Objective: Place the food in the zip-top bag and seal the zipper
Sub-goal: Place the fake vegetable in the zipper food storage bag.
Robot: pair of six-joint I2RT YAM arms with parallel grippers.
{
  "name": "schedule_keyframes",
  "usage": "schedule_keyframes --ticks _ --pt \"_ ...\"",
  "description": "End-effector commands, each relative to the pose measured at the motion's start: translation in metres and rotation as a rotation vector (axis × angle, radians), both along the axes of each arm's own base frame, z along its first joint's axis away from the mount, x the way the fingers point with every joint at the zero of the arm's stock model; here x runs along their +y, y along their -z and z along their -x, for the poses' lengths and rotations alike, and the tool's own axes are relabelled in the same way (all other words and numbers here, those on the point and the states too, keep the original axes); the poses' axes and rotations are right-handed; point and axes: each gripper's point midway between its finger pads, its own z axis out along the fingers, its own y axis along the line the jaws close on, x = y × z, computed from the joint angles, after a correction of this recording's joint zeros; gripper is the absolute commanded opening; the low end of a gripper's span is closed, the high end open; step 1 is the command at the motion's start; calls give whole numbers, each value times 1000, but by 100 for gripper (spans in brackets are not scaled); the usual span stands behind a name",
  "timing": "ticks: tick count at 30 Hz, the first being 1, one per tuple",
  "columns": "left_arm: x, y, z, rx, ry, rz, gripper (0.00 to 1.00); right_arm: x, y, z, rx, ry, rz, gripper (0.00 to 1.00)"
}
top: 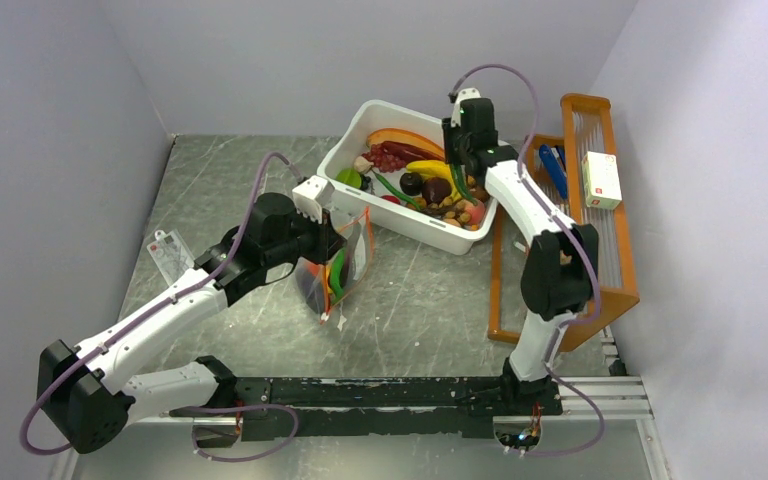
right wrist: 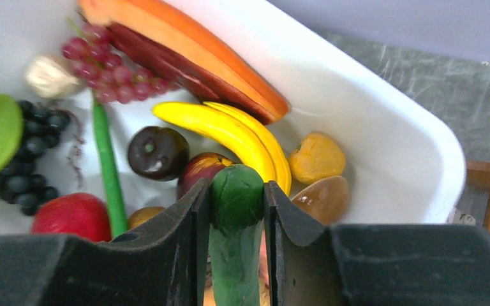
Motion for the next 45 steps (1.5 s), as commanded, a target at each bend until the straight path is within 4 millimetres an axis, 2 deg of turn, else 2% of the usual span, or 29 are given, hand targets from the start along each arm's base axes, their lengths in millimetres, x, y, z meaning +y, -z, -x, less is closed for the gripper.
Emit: schedule_keyframes --ticks 1,3,6,9,18,23,27,32,35,41,45 --pt "-6 -21 -1 -5 -13 66 7 8 -59 12 -159 -23 -126 13" --pt "-8 -23 -1 15 -21 90 7 9 -83 21 -233 -32 -168 12" --pt "-9 -26 -2 19 -29 99 7 11 -100 37 -307 -37 -242 11" --pt "-9 -28 -4 19 -36 97 7 23 -127 59 -364 -92 -353 9" --pt "-14 -36 -5 28 -27 112 7 68 -201 155 -630 -459 -673 9" --pt "-14 -37 -8 33 -39 116 7 88 -224 200 -715 -642 -792 8" --pt "-16 -34 -10 53 -38 122 7 108 -226 231 -807 -735 -796 7" --pt "-19 -39 -10 69 -23 156 7 146 -231 272 -933 -874 -729 8" --pt "-18 -42 -11 70 -28 166 7 152 -239 299 -1071 -942 -737 8" --pt "-16 -48 -10 68 -28 179 7 171 -228 330 -1173 -1081 -772 8" --pt "-14 -50 -11 55 -26 173 7 177 -215 339 -1233 -1132 -812 8"
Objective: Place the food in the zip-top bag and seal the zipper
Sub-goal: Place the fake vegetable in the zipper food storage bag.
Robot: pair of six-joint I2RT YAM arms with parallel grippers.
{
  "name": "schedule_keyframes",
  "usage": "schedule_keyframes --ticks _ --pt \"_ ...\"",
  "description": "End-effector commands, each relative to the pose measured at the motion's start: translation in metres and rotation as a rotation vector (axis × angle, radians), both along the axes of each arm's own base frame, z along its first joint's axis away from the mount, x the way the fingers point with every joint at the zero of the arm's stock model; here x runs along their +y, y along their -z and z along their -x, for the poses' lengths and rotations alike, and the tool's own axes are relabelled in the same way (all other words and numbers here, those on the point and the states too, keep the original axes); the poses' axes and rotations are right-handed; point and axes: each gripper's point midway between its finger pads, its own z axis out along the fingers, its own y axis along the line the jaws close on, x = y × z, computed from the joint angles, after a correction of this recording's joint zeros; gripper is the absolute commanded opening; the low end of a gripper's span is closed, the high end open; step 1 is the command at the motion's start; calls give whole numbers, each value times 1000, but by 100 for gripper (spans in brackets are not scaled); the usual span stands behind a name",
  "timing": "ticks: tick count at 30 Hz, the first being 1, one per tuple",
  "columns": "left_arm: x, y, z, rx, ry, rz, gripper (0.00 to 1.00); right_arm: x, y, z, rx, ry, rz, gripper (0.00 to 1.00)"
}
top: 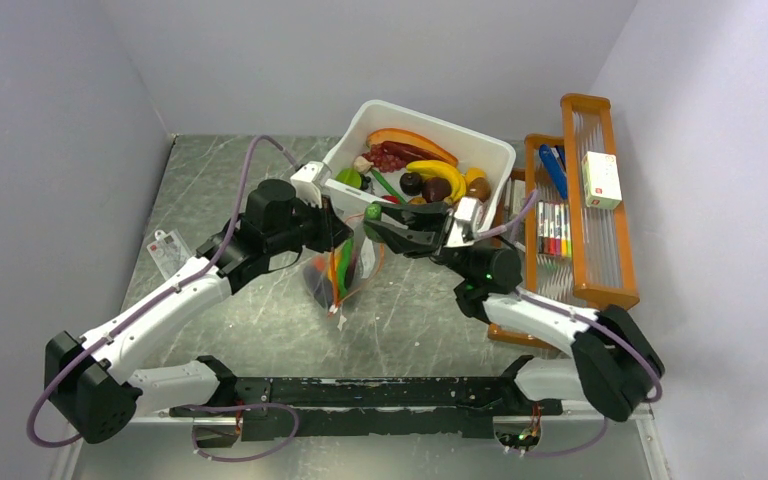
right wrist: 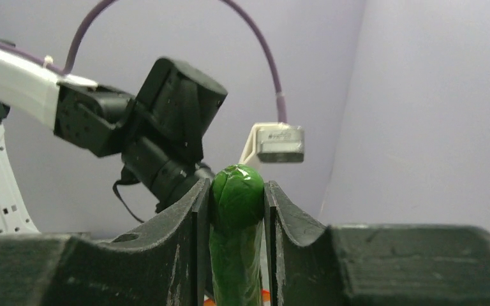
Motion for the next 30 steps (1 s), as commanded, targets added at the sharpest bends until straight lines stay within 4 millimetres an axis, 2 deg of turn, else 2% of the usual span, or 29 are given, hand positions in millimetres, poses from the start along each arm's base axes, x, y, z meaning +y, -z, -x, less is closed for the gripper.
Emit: schedule_keyframes --ticks 1,6,11,17,26,29,30 --pt "-3 -34 -1 -67 23 60 7 -4 -12 27 -190 -50 -116 7" --pt "1 -33 -1 -66 8 56 7 13 -5 31 -231 -81 -109 6" --pt "2 -34 -1 -69 6 53 7 21 6 27 -235 -66 -86 6" --pt "4 -36 -1 -75 -1 47 7 20 25 23 -225 -19 -50 8" --pt "8 -39 0 -91 -6 37 7 24 50 18 -227 15 56 16" --pt "7 -40 1 -96 0 43 7 25 55 8 -184 50 85 20" --pt "7 -40 1 -96 1 45 7 24 56 -1 -148 85 88 21"
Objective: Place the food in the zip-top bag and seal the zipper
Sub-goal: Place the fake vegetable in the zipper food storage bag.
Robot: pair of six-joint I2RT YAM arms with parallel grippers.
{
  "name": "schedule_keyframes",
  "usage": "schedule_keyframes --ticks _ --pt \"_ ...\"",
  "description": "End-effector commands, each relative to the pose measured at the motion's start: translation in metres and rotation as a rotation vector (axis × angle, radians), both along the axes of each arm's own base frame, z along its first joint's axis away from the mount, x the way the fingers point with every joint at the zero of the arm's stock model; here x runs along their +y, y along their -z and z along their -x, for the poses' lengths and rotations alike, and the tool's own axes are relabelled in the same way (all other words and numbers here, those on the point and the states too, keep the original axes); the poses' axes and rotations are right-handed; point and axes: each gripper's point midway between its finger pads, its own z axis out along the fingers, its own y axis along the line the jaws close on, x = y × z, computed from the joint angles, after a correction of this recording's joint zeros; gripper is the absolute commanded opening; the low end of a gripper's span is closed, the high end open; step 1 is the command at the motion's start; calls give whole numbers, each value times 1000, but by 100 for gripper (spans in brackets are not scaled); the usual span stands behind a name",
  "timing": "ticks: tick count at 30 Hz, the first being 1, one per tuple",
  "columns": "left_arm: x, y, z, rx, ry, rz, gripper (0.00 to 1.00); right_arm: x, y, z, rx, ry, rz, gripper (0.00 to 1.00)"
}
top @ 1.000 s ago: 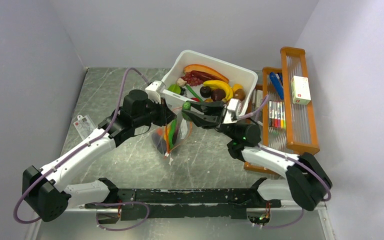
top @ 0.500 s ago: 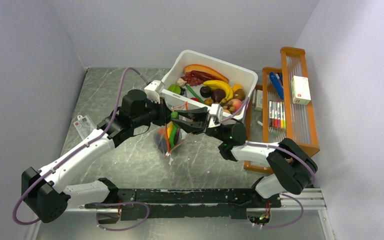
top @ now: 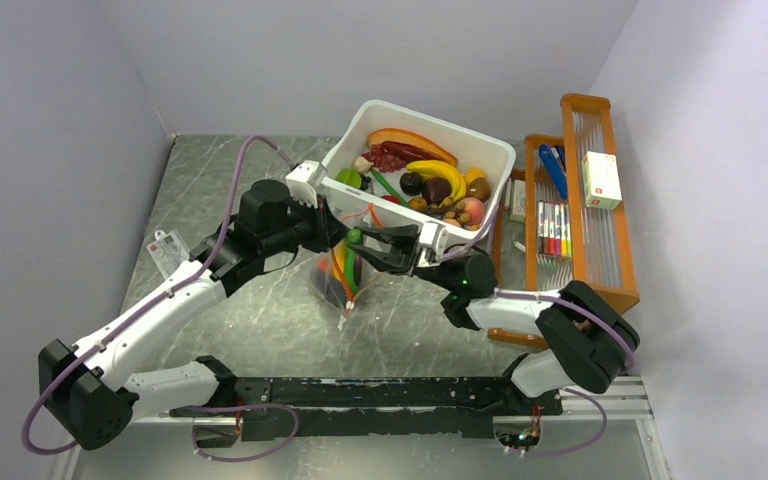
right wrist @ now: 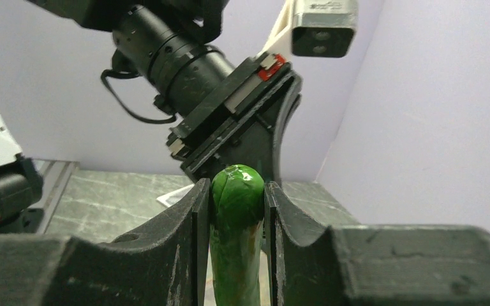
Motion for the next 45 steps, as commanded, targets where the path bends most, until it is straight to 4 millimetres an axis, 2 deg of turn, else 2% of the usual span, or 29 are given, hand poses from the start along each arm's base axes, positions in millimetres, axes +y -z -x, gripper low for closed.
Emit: schedule_keyframes --ticks 1,5,9,11,14,18,23,27,33,38,45 --pt "1 -27 -1 -64 4 42 7 -15 -30 -8 -68 113 -84 22" --pt "0 -28 -1 -73 5 59 7 -25 -28 -28 56 207 -91 23" --pt "0 -25 -3 -71 -2 55 7 -22 -26 -41 239 235 -58 25" --pt "-1 -23 -3 -69 2 55 7 -19 -13 -56 387 302 -15 25" --pt "-2 -22 -4 -67 1 53 7 -17 -6 -71 553 351 9 25" --pt "0 -21 -3 -67 -3 56 7 -9 1 -71 655 347 32 19" --pt "2 -22 -4 -74 -14 56 7 -20 17 -80 792 448 -36 18" --pt "2 -24 -5 -76 -17 55 7 -14 20 -76 841 427 -60 20" --pt "1 -21 -5 -71 -17 55 7 -17 30 -68 847 477 -65 30" --pt "0 -22 -6 -74 -16 59 7 -22 30 -69 831 516 -42 40" --pt "0 -22 -6 -71 -15 57 7 -20 25 -69 817 516 -29 44"
